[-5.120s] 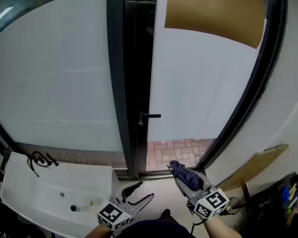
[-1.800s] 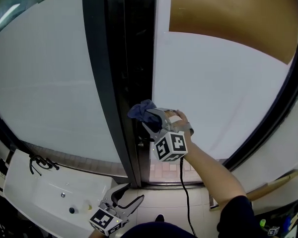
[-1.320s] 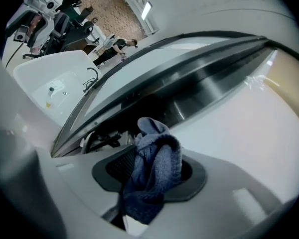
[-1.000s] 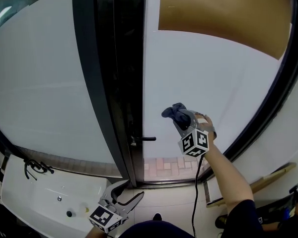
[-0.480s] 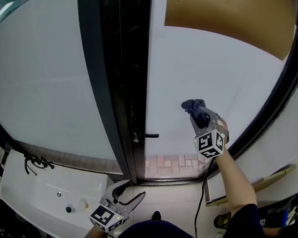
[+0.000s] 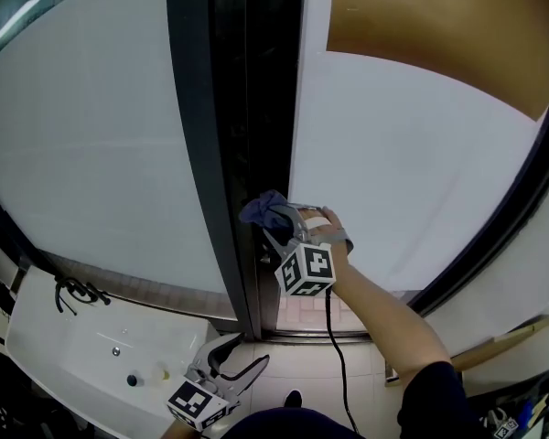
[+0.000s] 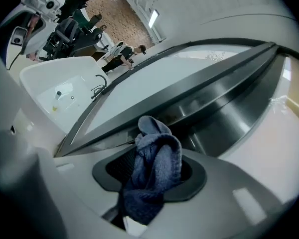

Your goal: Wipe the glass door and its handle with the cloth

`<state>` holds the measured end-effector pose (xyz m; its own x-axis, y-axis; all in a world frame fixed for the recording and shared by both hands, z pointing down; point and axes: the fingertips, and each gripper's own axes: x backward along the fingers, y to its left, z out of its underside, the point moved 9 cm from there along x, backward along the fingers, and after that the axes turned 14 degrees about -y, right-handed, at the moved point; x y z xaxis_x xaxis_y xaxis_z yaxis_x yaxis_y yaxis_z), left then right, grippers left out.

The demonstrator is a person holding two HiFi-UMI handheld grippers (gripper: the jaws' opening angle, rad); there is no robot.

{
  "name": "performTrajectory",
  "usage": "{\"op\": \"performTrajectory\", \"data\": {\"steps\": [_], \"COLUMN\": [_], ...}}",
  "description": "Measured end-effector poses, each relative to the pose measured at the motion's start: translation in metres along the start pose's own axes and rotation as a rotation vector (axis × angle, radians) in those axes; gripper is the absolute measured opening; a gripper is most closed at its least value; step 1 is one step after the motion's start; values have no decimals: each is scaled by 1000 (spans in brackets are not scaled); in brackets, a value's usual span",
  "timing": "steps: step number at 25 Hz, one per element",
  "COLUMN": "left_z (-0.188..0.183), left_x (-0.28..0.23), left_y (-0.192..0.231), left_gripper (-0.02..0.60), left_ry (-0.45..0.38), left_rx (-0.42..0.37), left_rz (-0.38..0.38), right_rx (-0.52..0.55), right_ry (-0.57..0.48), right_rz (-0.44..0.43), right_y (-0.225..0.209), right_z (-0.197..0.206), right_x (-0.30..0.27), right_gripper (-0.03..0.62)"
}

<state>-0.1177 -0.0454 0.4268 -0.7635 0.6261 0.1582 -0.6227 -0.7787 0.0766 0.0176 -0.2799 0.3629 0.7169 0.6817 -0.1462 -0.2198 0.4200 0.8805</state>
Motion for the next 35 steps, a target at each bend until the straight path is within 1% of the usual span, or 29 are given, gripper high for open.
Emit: {"op": "performTrajectory", "data": {"steps": [3,6,10,12,14,21,25,27,28,30,32,35], "left_z": [-1,0,0,2,3,10,7,6,6,6,8,8], "left_x": [6,8,7,6,4,-8,-11,-11,-10,-9,-7,-5], "left_y": [4,6,7,8,8,6,4,4,4,4,4,3], "left_gripper": [238,238,238,238,238,238,238,238,238,238,238,238], "left_ry": [2,9,9,9,8,4,4,13,15,12,11,9], "left_rx": [0,1,1,2,4,13,12,11,11,13,14,9], "left_rz": [-23,-33,-15,0,11,66,76,76,75,74,71,63], "right_rx": [7,32,-26,8,29,-61,-52,-81,-112,-169,-205,-265], "right_ry": [27,60,137,184,228,387,485,509,501,448,363,208], "right_rz": [-16,-19,-1,6,26,128,170,197,211,220,198,151], "right_y": [7,9,0,-1,-4,-24,-30,-31,-31,-29,-23,-16], "right_z": [16,33,71,83,96,151,175,181,180,167,146,104], "right_x": [-4,10,43,62,81,158,189,199,201,197,183,148], "right_gripper": [167,167,167,167,167,167,167,167,167,167,167,167]}}
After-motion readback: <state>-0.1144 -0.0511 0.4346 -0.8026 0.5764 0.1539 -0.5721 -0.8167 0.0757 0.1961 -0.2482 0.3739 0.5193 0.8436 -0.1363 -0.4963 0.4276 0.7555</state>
